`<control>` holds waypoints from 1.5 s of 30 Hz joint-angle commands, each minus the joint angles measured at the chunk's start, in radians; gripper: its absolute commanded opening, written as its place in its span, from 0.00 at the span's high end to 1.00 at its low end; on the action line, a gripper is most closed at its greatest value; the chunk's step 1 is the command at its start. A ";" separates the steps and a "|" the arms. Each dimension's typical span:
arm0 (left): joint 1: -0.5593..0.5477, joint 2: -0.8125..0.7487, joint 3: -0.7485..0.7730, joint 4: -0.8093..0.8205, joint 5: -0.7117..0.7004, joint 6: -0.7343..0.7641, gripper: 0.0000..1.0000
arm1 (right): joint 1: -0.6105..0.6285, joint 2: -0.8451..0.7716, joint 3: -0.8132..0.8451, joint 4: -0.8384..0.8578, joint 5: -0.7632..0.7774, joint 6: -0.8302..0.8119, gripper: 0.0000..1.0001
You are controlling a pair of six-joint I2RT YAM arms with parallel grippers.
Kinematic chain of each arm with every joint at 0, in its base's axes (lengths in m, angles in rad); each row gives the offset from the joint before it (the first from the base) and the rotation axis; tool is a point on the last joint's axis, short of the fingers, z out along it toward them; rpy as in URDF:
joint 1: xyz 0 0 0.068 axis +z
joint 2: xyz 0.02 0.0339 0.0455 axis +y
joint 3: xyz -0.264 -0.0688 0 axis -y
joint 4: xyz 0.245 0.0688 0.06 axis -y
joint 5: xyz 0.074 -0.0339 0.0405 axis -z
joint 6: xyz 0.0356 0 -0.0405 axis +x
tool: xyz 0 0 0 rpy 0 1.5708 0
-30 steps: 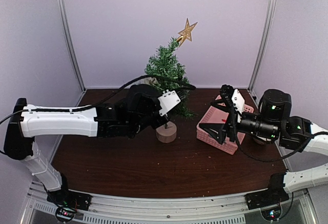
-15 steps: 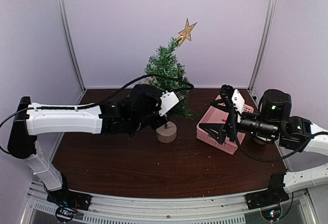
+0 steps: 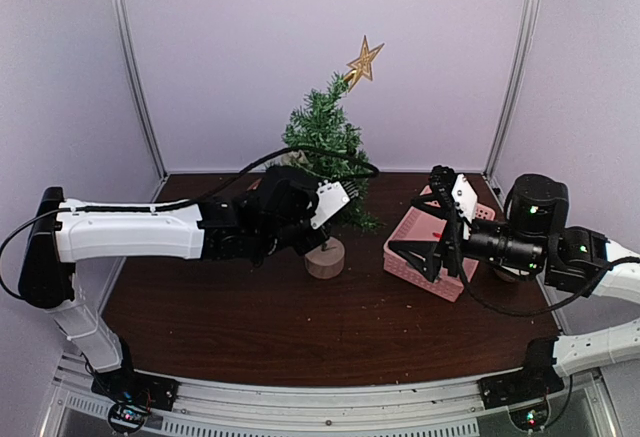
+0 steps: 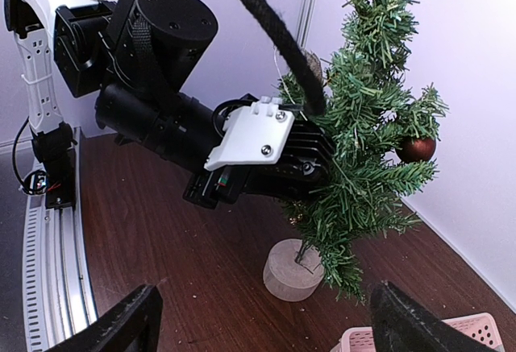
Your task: Decorate the small christmas tree
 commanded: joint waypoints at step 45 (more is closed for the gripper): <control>-0.130 -0.216 -0.636 0.513 0.486 -0.205 0.55 | -0.057 0.093 -0.038 -0.106 -0.086 0.066 0.19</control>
